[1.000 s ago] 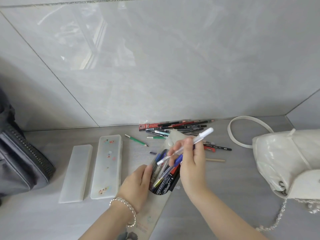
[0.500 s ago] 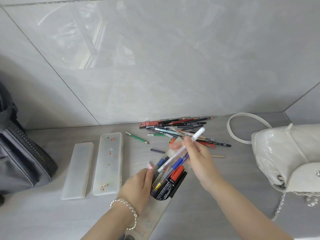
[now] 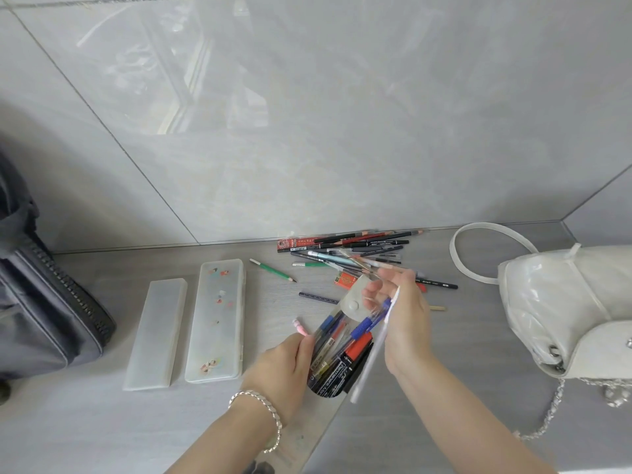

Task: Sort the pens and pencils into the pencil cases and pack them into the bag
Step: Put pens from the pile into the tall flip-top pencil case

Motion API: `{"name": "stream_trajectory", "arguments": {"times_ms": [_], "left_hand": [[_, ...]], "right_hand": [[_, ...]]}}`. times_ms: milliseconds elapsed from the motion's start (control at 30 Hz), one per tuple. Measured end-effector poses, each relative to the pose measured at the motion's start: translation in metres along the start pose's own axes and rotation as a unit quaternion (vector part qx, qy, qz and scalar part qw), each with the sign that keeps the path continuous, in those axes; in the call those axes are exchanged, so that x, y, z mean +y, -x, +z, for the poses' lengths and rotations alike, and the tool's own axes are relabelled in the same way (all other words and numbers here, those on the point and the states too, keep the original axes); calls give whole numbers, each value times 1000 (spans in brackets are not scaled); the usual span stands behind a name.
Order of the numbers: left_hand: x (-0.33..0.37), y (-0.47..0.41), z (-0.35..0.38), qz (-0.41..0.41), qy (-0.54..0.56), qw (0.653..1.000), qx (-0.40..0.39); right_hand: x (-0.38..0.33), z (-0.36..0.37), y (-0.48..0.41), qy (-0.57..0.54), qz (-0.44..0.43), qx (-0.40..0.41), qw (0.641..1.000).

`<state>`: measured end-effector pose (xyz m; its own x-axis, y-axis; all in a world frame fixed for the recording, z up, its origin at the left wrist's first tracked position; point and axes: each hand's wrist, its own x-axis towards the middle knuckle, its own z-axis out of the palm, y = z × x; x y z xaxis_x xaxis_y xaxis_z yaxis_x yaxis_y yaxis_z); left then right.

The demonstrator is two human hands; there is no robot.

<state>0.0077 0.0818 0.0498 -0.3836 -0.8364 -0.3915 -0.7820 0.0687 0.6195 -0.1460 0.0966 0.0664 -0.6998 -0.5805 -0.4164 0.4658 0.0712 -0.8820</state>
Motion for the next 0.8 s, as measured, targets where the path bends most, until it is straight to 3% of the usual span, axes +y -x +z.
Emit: {"name": "stream_trajectory", "arguments": {"times_ms": [167,267,467,600,667,800], "left_hand": [[1,1,4,-7,22,1000,-20],[1,-1,7,-29,59,997,-29],[-8,-19,13,-68,40,997,-21],[-19,-28,13,-89,19,996,3],[-27,-29,12,-97,27,995,11],[-35,-30,14,-97,40,994,9]], "right_hand": [[-2,6,-1,36,35,-6,999],[12,7,1,140,-94,-59,984],[50,-10,-21,303,-276,-194,891],[52,-37,-41,372,-316,-184,853],[48,-57,-50,432,-321,-198,819],[39,-95,-58,527,-247,-280,763]]}}
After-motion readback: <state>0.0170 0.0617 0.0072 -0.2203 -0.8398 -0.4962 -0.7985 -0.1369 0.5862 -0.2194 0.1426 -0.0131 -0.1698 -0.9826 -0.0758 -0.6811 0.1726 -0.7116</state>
